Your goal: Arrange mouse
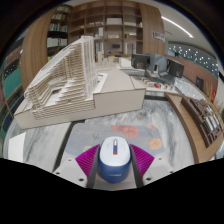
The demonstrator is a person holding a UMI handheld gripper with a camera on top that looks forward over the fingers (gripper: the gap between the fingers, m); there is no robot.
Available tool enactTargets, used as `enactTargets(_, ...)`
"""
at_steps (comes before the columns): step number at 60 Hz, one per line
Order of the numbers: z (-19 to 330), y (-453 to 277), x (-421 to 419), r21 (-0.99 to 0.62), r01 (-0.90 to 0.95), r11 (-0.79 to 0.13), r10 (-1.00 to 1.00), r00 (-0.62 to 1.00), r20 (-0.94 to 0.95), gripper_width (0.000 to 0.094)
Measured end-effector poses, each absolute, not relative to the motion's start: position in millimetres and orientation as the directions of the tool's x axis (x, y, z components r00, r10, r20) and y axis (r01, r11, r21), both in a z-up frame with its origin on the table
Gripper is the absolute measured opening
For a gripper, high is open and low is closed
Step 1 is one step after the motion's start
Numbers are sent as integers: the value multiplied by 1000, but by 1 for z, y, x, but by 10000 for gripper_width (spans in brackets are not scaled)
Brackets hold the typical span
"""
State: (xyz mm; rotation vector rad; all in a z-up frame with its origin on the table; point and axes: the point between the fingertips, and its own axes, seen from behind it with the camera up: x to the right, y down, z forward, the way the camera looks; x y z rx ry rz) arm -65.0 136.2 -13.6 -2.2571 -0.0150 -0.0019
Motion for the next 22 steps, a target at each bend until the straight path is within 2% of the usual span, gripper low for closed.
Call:
enactTargets(4,-11,125,-66,-758,-15,-653,6,1000,-24,735)
enactTargets(5,-7,120,-68,-757,-16,-654,11,999,-30,838)
enactTargets(7,-3,110,-68,-754,-16,-657,14,999,-33,905)
enactTargets(8,0,104,-68,-754,-15,-657,14,999,-33,853)
enactTargets(10,7,92,-68,-759,-12,-651,23,999,-35,826)
enactTargets(22,60,-7,-65,-821,-74,-567,65,989,-134,839)
